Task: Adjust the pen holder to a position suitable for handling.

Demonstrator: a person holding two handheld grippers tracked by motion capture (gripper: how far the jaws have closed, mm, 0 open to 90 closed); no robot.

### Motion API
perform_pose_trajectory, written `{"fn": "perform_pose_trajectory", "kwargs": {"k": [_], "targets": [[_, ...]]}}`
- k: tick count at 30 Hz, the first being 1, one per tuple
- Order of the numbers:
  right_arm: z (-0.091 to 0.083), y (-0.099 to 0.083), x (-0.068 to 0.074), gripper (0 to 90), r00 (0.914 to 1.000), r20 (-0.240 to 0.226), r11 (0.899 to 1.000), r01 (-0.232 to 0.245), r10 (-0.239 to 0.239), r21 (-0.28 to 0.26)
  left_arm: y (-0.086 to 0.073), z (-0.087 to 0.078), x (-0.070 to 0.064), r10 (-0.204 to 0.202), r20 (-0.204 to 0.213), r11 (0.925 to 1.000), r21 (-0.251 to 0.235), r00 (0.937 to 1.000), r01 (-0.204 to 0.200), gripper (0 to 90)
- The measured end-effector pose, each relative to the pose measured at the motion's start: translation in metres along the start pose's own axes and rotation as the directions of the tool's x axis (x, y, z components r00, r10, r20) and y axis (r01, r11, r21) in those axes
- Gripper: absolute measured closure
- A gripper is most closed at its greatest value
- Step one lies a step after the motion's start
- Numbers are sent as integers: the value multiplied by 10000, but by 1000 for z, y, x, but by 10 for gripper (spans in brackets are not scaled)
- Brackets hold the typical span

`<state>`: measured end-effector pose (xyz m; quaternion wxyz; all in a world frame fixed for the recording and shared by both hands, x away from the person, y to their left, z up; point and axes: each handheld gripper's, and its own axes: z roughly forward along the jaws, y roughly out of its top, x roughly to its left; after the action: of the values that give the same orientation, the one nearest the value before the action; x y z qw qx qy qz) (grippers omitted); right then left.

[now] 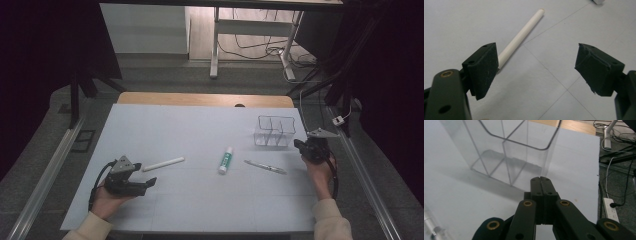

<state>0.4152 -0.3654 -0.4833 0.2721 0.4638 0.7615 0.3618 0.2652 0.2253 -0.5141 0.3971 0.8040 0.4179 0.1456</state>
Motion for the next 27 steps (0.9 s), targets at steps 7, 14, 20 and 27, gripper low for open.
{"fn": "perform_pose_trajectory", "kwargs": {"k": [7, 14, 20, 27], "targets": [[15, 1, -10, 892, 9996, 271, 9997, -109, 103, 209, 0, 1, 0, -5, 13, 10000, 20, 10000, 5, 188], [29, 3, -18, 892, 9989, 423, 9996, -199, 190, 203, 0, 1, 1, -22, 13, 10000, 23, 10000, 22, 188], [34, 2, -21, 892, 9999, 88, 9999, -110, 109, 93, 0, 1, 1, 7, 8, 10000, 59, 10000, -7, 189], [38, 2, -21, 892, 9998, -198, 10000, -20, 20, 7, -1, 2, 1, 9, 6, 10000, 68, 10000, -9, 189]]}}
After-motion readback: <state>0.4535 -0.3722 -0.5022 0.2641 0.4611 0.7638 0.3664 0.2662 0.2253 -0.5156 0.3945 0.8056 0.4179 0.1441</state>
